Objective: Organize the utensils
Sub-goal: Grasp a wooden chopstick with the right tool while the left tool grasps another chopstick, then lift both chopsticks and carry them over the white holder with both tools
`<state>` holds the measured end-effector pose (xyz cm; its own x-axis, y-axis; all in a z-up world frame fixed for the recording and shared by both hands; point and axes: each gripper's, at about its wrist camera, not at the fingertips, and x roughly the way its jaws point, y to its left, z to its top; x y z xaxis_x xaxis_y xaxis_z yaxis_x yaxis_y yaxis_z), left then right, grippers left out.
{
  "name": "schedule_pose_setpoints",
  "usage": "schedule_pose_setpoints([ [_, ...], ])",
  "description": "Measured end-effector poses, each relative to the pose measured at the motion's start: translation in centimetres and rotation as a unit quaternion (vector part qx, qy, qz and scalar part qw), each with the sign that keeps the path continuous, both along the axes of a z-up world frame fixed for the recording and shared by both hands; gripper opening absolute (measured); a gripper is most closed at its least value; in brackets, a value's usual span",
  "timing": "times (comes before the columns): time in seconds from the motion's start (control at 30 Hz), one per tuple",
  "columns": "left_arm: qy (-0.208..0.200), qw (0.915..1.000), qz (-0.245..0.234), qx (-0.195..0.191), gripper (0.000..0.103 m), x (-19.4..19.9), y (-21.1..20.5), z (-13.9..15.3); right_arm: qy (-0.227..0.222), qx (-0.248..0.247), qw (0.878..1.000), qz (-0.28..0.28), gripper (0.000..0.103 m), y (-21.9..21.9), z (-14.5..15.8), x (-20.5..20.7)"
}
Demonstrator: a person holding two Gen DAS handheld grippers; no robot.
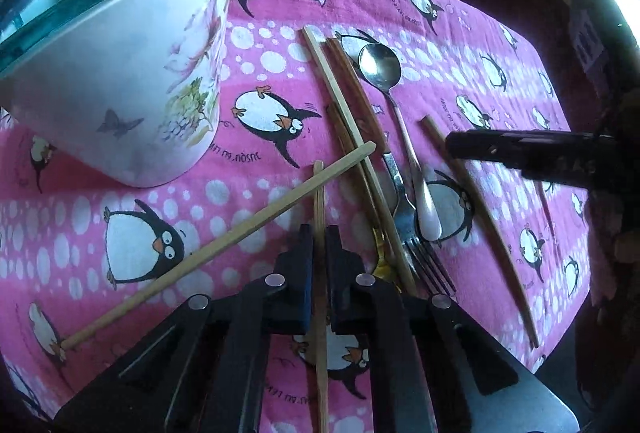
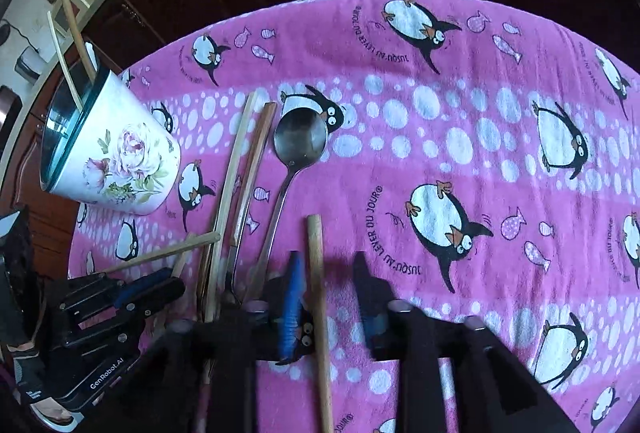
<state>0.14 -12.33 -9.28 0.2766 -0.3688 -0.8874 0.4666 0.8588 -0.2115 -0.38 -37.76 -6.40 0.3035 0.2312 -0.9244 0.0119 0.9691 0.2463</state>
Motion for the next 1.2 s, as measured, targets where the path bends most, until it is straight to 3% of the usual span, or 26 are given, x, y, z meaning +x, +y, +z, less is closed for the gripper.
schedule_pose_setpoints([
  [0.07,0.004,1.0,0.002,-0.007,0.004,-0.2,0.2,0.1,0.001,-0.007,1.0,0.013,0.03,0.7,-0.5,0.2],
  [0.13,0.007,0.9998,0.004,-0.019,0.004,-0.4,0.5,0.6,-0.006,-0.03,0.999,0.03,0.013,1.7,-1.0,0.1],
  [0.2,0.006,0.9995,0.005,-0.032,0.004,-0.8,0.9,1.2,-0.016,-0.045,0.998,0.038,0.007,2.1,-0.9,-0.1],
  [0.37,-0.015,0.9976,0.007,-0.068,0.004,-2.4,2.9,4.3,-0.048,-0.025,0.998,0.032,0.006,1.2,1.8,-1.8],
  [0.63,-0.066,0.99,0.015,-0.124,0.004,-5.4,6.6,10.3,-0.141,0.036,0.989,0.037,0.006,-0.4,10.8,-5.8],
  [1.2,-0.143,0.9733,0.0,-0.18,0.004,-7.6,6.9,18.3,-0.24,0.041,0.968,0.066,0.006,2.4,19.4,-7.9],
])
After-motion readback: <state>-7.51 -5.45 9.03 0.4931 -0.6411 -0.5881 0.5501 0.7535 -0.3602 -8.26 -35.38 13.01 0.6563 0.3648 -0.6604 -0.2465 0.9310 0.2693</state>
